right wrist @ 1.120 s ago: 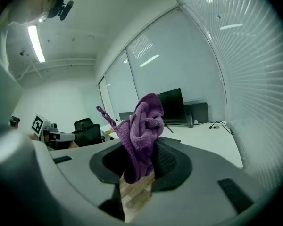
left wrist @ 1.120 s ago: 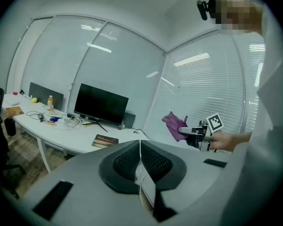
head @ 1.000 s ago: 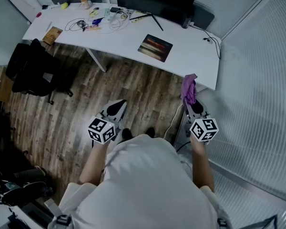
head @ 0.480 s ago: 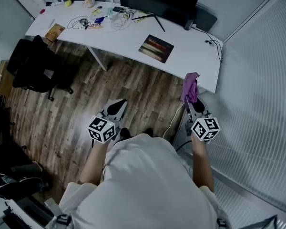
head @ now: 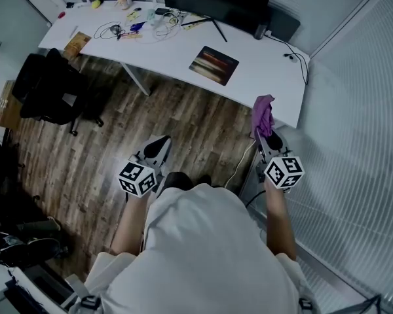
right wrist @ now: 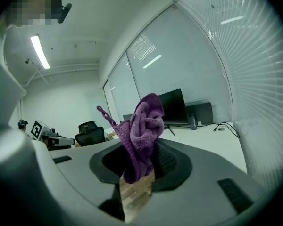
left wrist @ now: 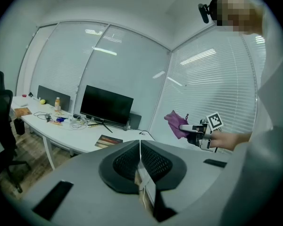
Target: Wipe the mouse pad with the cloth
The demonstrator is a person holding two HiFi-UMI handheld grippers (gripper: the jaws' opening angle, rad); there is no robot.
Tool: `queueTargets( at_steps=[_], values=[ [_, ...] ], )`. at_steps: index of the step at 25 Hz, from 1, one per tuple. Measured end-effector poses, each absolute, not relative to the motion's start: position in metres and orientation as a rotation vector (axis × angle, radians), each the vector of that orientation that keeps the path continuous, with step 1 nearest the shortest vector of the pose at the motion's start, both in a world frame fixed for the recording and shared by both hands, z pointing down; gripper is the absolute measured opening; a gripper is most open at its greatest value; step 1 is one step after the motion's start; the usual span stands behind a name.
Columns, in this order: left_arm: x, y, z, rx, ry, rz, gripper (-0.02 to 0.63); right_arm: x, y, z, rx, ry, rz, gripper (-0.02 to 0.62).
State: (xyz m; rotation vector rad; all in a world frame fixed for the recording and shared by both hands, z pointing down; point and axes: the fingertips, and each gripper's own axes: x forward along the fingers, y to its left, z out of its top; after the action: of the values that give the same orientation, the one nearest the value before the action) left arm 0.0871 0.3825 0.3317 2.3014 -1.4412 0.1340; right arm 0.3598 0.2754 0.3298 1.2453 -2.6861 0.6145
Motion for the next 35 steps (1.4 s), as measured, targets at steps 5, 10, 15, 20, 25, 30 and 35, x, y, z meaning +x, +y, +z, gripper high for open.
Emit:
queueTargets(
  at_steps=[5, 10, 15, 20, 25, 30, 35],
  values=[
    [0.094, 0.378, 0.335, 2.287, -1.434, 0.135, 0.021, 0.365, 0.274, 0.337, 1.225, -2.666, 0.637, 0.133],
    [0.096, 0.359, 0.339, 2.288, -1.421, 0.127, 0.021, 0.368, 0.26, 0.342, 1.225, -2.646, 0.642, 0.133],
    [0.086, 0.334, 0.341, 2.301, -1.401, 0.117, 0.022, 0.363, 0.243, 0.345, 1.24, -2.624, 0.638, 0.133],
    [0.07, 0.298, 0.341, 2.316, -1.373, 0.114, 0.021, 0.347, 0.216, 0.344, 1.256, -2.608, 0.642, 0.133],
    [0.051, 0.262, 0.347, 2.316, -1.329, 0.119, 0.021, 0.326, 0.187, 0.35, 1.272, -2.575, 0.665, 0.133],
    [0.027, 0.225, 0.353, 2.316, -1.285, 0.135, 0.021, 0.305, 0.159, 0.357, 1.288, -2.532, 0.682, 0.133],
    [0.01, 0.185, 0.364, 2.339, -1.233, 0.179, 0.022, 0.291, 0.129, 0.368, 1.324, -2.485, 0.703, 0.133]
  ],
)
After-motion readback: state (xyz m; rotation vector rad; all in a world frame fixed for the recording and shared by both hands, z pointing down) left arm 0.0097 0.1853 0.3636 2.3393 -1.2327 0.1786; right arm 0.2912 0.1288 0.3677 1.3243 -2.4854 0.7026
